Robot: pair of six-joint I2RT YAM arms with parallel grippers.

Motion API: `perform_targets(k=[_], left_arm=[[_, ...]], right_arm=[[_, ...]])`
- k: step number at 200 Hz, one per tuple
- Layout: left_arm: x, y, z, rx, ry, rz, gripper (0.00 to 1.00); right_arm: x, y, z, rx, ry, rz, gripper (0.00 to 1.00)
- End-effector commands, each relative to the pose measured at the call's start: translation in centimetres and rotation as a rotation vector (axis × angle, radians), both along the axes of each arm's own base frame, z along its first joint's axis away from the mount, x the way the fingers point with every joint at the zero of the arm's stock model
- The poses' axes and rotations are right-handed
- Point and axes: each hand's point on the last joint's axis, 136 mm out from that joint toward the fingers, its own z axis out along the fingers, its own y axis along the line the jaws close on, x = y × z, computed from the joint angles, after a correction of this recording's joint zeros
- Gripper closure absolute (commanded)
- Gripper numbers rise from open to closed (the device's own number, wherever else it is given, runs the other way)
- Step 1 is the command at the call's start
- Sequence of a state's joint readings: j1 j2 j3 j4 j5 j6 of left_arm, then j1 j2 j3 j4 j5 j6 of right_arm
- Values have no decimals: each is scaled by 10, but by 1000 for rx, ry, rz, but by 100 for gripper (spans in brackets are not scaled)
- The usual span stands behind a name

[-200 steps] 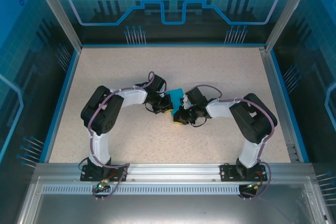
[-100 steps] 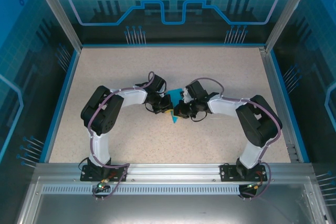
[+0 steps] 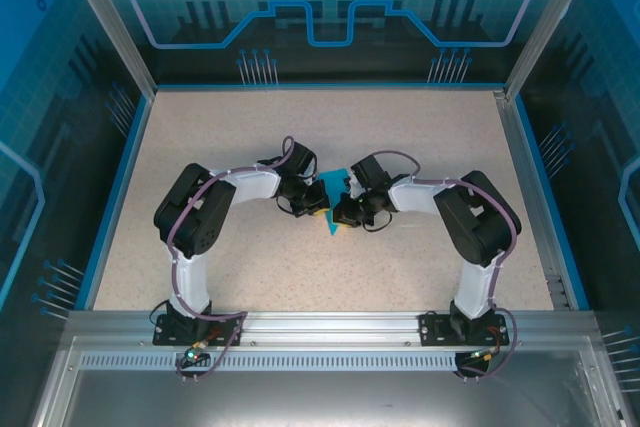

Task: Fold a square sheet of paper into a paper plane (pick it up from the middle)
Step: Third fold the triangle at the center of the table.

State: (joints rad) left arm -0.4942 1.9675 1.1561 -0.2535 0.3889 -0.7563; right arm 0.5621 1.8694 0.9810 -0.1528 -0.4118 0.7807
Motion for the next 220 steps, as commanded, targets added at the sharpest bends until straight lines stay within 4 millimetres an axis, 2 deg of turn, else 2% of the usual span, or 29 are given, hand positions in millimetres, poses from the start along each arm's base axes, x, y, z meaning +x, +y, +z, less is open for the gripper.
perform_targets(k=[1, 24, 43, 68, 103, 138, 170, 220], left_arm=[[-21, 26, -35, 154, 91, 0, 100], [-9, 14, -8, 82, 23, -7, 97], [-1, 7, 22, 18, -50, 5, 88], [-8, 3, 42, -45, -91, 28, 83], [-39, -8, 36, -127, -47, 56, 89], [-63, -21, 27, -165, -8, 40, 95], [-68, -27, 15, -149, 20, 27, 98], [-58, -23, 13, -99, -15, 38, 99]], right_arm=[[-8, -13, -20, -71, 42, -6, 93], [-8, -12, -22, -60, 53, -32, 94], [-8, -11, -21, -42, 67, -66, 94], [-6, -5, -17, 16, 84, -122, 95], [4, 6, 3, 104, 54, -141, 96], [12, 2, 17, 116, 10, -140, 96], [15, -5, 12, 104, 16, -149, 96], [11, -5, 2, 92, 38, -134, 96]])
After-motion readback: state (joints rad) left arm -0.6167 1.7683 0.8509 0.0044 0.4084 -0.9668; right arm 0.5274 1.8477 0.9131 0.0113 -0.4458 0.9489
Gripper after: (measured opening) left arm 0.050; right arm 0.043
